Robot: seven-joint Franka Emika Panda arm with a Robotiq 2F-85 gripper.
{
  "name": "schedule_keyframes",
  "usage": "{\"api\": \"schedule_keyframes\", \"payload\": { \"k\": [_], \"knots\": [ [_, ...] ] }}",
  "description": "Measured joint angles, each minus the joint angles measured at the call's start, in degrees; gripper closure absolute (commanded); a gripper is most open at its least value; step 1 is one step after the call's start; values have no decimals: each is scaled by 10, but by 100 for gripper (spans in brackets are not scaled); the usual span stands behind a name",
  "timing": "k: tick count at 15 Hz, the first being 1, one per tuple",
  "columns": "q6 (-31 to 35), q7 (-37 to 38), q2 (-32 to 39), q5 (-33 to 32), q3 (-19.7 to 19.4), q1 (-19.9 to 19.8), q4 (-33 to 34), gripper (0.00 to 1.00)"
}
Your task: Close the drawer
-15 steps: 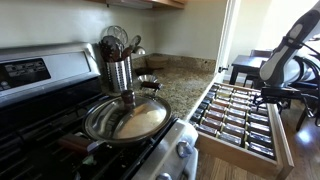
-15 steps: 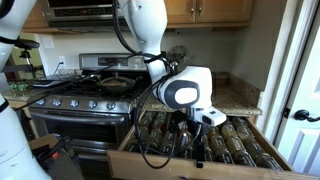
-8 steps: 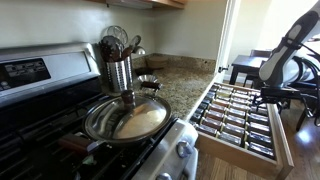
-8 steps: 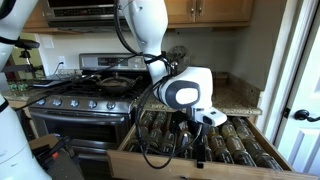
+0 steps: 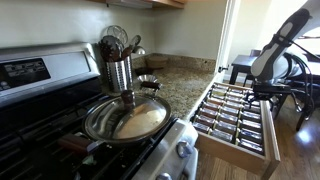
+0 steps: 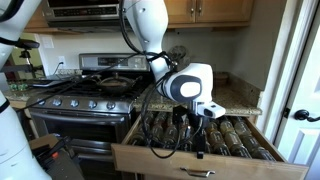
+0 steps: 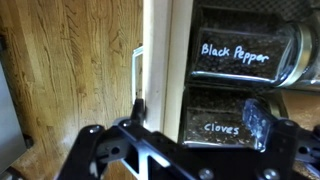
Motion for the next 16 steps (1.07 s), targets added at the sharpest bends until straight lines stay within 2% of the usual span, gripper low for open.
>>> {"api": "schedule_keyframes", "payload": {
  "k": [9,12,16],
  "knots": [
    [-43,12,23,0,12,60,113,0],
    [-76,12,24,-7,6,65,120,0],
    [-118,8,0,-29,-24,64,101,0]
  ]
}}
